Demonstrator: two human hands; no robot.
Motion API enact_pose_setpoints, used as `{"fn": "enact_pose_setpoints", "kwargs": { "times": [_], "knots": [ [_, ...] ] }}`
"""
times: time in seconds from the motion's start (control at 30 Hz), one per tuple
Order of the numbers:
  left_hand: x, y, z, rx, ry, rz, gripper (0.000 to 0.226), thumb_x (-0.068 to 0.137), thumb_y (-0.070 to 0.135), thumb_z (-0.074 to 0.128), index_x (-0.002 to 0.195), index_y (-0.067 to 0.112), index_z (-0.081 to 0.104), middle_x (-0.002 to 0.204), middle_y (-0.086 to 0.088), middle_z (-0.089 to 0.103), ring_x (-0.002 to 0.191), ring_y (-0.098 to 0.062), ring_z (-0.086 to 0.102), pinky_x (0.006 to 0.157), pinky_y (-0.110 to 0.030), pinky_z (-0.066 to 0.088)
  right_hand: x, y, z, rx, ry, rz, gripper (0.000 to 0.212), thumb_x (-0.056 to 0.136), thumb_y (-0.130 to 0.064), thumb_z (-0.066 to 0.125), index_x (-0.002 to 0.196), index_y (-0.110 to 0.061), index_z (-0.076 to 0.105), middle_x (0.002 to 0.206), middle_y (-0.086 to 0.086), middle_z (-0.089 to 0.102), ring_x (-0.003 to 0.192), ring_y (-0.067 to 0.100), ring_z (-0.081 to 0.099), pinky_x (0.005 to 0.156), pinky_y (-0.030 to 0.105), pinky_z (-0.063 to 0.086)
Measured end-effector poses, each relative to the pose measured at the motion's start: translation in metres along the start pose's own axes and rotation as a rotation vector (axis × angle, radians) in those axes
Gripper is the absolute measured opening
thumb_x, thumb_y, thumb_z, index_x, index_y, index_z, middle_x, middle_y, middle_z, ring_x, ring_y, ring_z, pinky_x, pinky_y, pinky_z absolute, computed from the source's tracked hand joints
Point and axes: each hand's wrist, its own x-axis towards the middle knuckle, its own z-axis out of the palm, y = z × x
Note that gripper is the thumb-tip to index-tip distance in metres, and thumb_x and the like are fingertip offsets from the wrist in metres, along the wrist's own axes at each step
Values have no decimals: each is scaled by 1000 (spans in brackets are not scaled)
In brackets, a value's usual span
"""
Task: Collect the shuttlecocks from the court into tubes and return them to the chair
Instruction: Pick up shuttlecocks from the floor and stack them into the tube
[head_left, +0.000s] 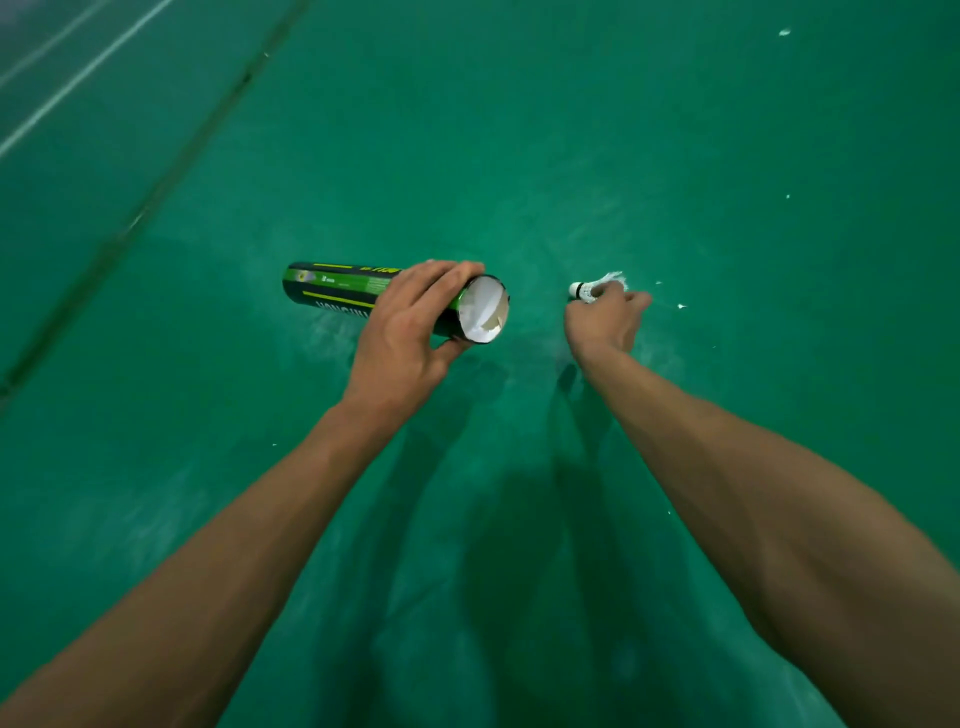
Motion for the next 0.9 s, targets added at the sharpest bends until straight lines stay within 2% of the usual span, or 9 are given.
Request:
{"fn": "enact_pose_setpoints", "kwargs": {
  "times": [0.07, 0.17, 0.27, 0.33, 0.43, 0.53, 0.63, 0.77, 0.9],
  "knots": [
    [2, 2, 3, 0, -4, -7, 65, 79, 13, 86, 139, 10, 62, 137, -4, 63, 127, -26, 55, 113, -38, 40, 7, 4, -5, 11, -30, 68, 30, 88, -17, 57, 117, -13, 66, 132, 14, 44, 96, 33, 58, 99, 36, 48],
    [6, 7, 10, -6, -17, -3, 64, 79, 14, 85, 139, 10, 61, 137, -4, 63, 127, -24, 55, 113, -35, 39, 8, 10, -5, 136, -314, 60, 30, 90, -3, 56, 114, -13, 71, 117, 8, 61, 78, 22, 59, 84, 49, 60],
    [8, 9, 17, 2, -23, 7, 65, 79, 15, 85, 139, 11, 61, 137, -4, 63, 128, -25, 55, 114, -37, 40, 5, 14, -3, 92, -425, 21, 39, 91, 2, 53, 126, -8, 65, 112, 8, 60, 84, 26, 60, 76, 52, 59],
    [9, 10, 22, 13, -28, 7, 65, 79, 14, 84, 139, 11, 61, 137, -4, 63, 128, -26, 55, 113, -39, 40, 6, 13, -2, 66, -442, 12, 38, 88, 1, 52, 123, -7, 64, 107, 16, 63, 88, 33, 64, 81, 55, 58],
    [10, 10, 22, 55, -37, -9, 67, 78, 13, 83, 141, 14, 60, 136, -3, 63, 127, -27, 55, 111, -40, 41, 1, 3, -6, 107, -343, -81, 51, 82, -8, 55, 132, -15, 65, 128, 11, 66, 108, 32, 66, 94, 51, 56],
    [12, 3, 14, 113, -25, -47, 71, 75, 13, 84, 141, 16, 59, 134, -3, 63, 123, -27, 56, 107, -39, 43, -26, -15, -23, 273, -221, -255, 49, 77, -16, 55, 124, -15, 72, 124, -5, 65, 102, 20, 66, 91, 48, 56],
    [9, -4, 2, 189, 3, -118, 75, 72, 12, 85, 141, 17, 59, 131, -4, 64, 119, -28, 55, 104, -39, 43, -59, -31, -46, 369, -195, -433, 45, 77, -12, 53, 116, -15, 76, 119, -14, 64, 92, 12, 64, 91, 45, 56],
    [0, -19, -14, 271, 45, -197, 76, 72, 14, 87, 142, 18, 58, 127, -5, 64, 113, -30, 56, 99, -41, 44, -96, -47, -68, 446, -299, -563, 43, 77, -8, 52, 111, -14, 78, 119, -8, 68, 92, 8, 62, 92, 41, 54],
    [-11, -24, -29, 298, 66, -245, 79, 71, 14, 87, 144, 20, 56, 127, -5, 64, 114, -31, 55, 101, -41, 44, -135, -58, -65, 385, -468, -672, 43, 76, -8, 53, 109, -12, 79, 116, -5, 68, 93, 5, 61, 89, 34, 51]
  ]
}}
